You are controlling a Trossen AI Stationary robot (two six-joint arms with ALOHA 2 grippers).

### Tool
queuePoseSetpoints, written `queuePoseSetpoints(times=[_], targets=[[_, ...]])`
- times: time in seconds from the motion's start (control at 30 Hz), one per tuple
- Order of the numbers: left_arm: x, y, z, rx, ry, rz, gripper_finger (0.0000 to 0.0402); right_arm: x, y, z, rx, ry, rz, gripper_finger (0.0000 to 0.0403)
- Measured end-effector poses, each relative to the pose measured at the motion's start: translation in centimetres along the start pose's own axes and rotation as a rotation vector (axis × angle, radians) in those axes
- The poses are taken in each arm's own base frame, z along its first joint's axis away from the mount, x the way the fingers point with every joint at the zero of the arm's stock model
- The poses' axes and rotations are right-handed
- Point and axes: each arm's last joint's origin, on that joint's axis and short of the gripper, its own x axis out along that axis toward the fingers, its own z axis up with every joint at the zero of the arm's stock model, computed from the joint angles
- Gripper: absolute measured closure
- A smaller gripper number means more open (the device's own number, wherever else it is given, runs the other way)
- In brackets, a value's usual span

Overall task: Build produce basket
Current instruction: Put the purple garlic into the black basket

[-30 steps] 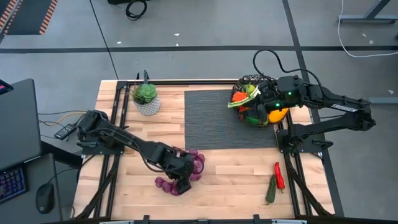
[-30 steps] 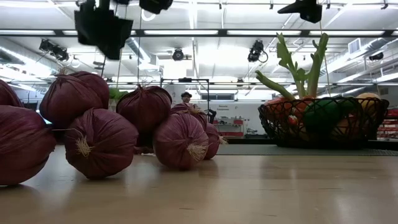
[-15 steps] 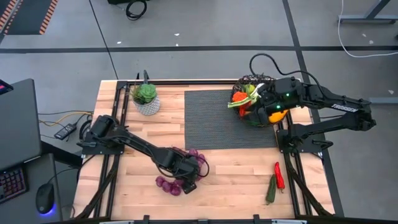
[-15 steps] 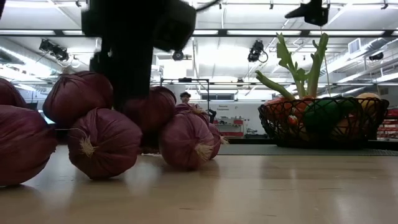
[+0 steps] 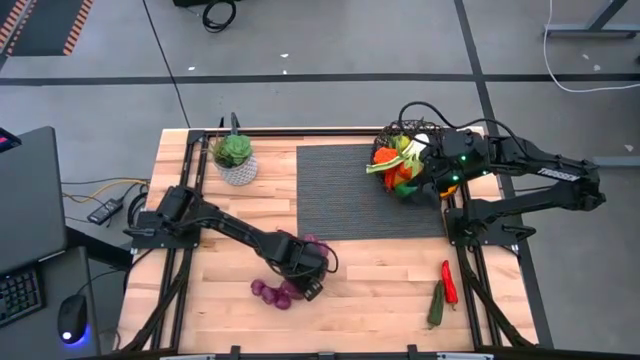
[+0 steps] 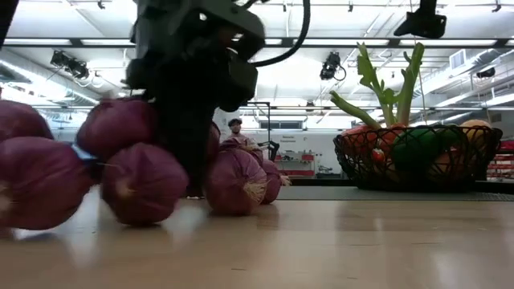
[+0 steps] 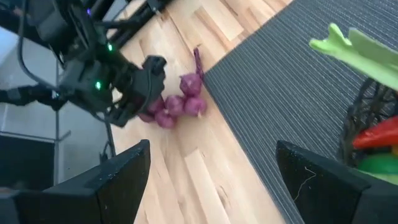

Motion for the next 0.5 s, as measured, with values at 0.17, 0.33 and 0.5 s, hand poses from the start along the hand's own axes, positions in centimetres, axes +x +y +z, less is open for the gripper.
queuePoseSetpoints(times=[0.17,0.33,0.5], targets=[[-1.0,-0.4,1.5,-0.071,-0.016,-0.048,0.0266,-0.4,-0.1,-0.3,-0.026,0.008,-0.007,0.0054],[-3.5,-1.7,3.6,-0.117,0.024,-0.162,0.0266,-0.9,-0.2,-0.5,-0.038,-0.018,-0.005,0.0054],[-8.4,-3.8,5.7,-0.077,-0.004,-0.276,0.0245,-1.5,-0.2,-0.2,-0.045,-0.082,0.003,0.0054]])
